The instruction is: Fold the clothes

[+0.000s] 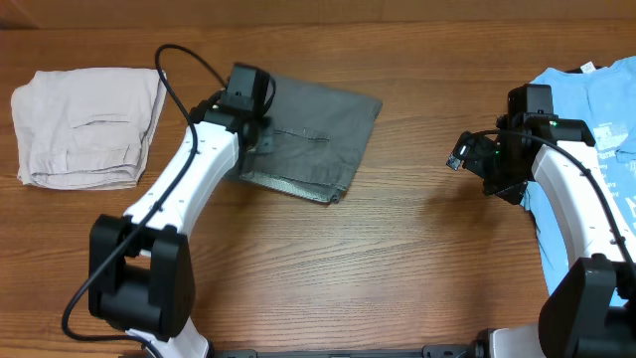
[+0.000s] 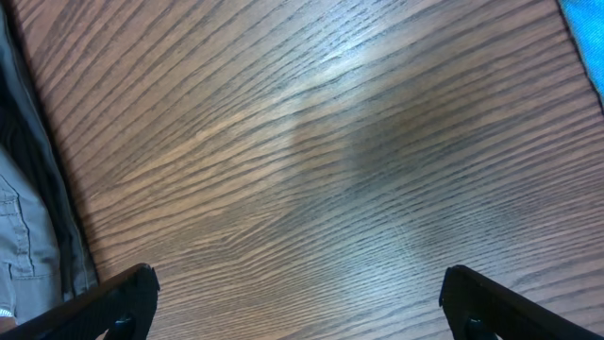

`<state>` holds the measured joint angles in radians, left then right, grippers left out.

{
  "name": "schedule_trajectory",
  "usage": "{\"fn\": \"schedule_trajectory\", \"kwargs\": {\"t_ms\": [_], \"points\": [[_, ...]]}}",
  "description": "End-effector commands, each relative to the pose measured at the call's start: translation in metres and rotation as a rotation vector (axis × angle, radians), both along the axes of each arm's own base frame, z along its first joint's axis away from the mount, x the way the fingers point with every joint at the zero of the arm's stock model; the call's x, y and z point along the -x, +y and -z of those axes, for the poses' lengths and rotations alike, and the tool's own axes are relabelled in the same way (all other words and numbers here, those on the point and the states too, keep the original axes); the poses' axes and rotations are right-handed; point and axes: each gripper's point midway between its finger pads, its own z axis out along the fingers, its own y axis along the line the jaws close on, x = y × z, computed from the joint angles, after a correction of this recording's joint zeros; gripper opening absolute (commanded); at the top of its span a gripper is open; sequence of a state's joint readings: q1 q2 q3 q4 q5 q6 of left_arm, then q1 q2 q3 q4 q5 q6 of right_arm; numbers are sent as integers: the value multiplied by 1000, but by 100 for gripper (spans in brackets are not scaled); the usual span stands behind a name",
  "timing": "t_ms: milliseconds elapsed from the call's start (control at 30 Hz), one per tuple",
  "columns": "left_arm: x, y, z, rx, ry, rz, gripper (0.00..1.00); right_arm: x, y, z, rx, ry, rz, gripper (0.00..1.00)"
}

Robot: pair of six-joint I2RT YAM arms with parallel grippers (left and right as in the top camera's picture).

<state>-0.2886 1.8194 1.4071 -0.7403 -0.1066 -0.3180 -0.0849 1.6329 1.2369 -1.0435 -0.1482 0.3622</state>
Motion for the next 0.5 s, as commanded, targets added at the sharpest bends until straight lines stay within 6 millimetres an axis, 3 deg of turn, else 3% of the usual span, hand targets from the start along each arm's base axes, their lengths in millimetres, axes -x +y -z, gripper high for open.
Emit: {"fn": "schedule_trajectory", "kwargs": {"t_ms": [0, 167, 367, 467], "points": [[19, -74, -20, 296, 47, 86, 29, -3, -2, -4, 11, -14, -1, 100], [29, -110, 0, 303, 85, 126, 9, -3, -2, -4, 11, -14, -1, 100], [39, -161, 42, 294, 122, 216, 7, -3, -2, -4, 11, -14, -1, 100], [47, -170, 68, 273, 170, 233, 7, -3, -2, -4, 11, -14, -1, 100]]}}
